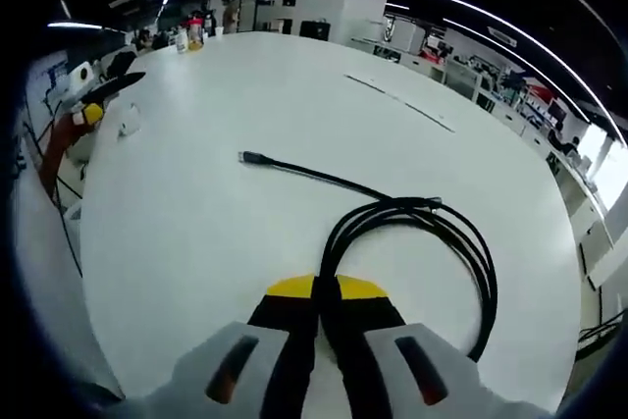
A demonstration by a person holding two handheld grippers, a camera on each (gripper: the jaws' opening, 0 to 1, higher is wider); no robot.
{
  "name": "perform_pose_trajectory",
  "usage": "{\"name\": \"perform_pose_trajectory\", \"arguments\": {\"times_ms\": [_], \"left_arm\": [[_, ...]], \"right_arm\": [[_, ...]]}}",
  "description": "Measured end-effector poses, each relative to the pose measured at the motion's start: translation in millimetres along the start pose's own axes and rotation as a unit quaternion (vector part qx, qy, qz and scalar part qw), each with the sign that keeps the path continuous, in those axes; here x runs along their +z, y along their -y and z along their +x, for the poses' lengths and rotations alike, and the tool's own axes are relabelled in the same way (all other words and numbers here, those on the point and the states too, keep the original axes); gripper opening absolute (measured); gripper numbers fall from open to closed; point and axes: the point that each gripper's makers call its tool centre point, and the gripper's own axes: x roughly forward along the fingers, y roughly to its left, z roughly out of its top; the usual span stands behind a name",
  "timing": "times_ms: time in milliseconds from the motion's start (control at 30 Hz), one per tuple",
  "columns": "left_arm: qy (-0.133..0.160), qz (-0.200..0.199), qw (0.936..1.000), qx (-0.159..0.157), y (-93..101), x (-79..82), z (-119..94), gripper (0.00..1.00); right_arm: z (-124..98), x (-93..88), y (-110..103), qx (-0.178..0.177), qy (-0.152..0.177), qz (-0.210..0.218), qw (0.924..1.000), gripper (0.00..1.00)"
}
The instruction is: Plug the desk Type‑C cable into the charger adapter.
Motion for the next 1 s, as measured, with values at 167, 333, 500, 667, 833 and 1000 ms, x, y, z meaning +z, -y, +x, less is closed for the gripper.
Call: {"name": "perform_pose_trajectory", "arguments": {"times_ms": [167,333,500,667,833,1000], "left_arm": [[0.003,0.001,1.0,0.0,0.2,1.2,-0.3,0.99],[0.001,-0.001,1.0,0.002,-1.2,-0.6,-0.4,1.0],[0.004,0.0,1.0,0.0,0.0,0.7,-0.1,1.0],[0.004,0.0,1.0,0.0,-0.1,0.6,-0.2,1.0],[0.002,-0.001,1.0,-0.002,1.5,-0.8,0.7,1.0],[0.004,0.001,1.0,-0.001,1.6,0.4,0.5,1.0]], "right_arm": [[-7.7,-0.8,-19.4,0.015,0.0,-0.004,0.9999,0.03],[-16.0,-0.7,-33.5,0.017,-0.002,-0.015,0.9997,0.03],[-21.3,-4.2,-51.9,0.027,-0.004,-0.018,0.9995,0.03],[-26.1,-9.1,-61.9,0.033,-0.005,-0.018,0.9993,0.03],[-29.0,-11.6,-69.9,0.035,-0.005,-0.02,0.9992,0.03],[-32.9,-14.1,-76.6,0.038,-0.004,-0.016,0.9991,0.03]]}}
